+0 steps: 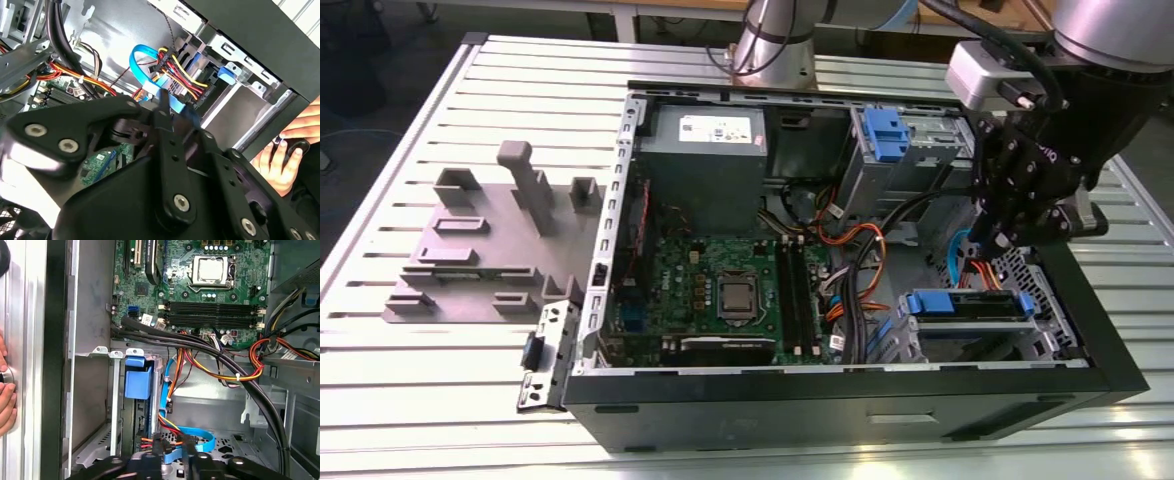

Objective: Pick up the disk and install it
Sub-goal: 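Insert the second disk wire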

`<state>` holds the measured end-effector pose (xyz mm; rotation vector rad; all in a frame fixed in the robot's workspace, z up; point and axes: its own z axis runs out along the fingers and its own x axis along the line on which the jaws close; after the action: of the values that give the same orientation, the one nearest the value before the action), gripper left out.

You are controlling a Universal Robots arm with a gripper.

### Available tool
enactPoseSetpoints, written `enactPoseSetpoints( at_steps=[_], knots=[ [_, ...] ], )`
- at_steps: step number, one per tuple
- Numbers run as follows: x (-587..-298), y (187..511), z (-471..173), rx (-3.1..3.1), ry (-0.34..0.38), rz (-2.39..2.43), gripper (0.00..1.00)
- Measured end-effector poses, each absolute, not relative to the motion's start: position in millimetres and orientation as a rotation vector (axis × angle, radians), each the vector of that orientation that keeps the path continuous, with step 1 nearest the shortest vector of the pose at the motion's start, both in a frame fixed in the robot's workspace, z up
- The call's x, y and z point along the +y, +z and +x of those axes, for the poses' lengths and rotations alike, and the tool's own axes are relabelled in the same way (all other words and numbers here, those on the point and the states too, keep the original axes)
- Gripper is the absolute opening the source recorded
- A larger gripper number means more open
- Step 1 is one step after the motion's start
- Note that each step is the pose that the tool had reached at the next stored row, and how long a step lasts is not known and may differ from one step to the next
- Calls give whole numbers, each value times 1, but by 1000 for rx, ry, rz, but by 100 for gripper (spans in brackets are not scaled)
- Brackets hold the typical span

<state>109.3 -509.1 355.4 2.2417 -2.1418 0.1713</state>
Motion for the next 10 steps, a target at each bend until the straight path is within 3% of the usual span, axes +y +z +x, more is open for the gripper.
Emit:
enactPoseSetpoints(
  at_steps=[4,10],
  knots=[
    [-509,354,109,-2142,171,2242,16],
    [-509,353,109,-2141,173,2241,16]
  ],
)
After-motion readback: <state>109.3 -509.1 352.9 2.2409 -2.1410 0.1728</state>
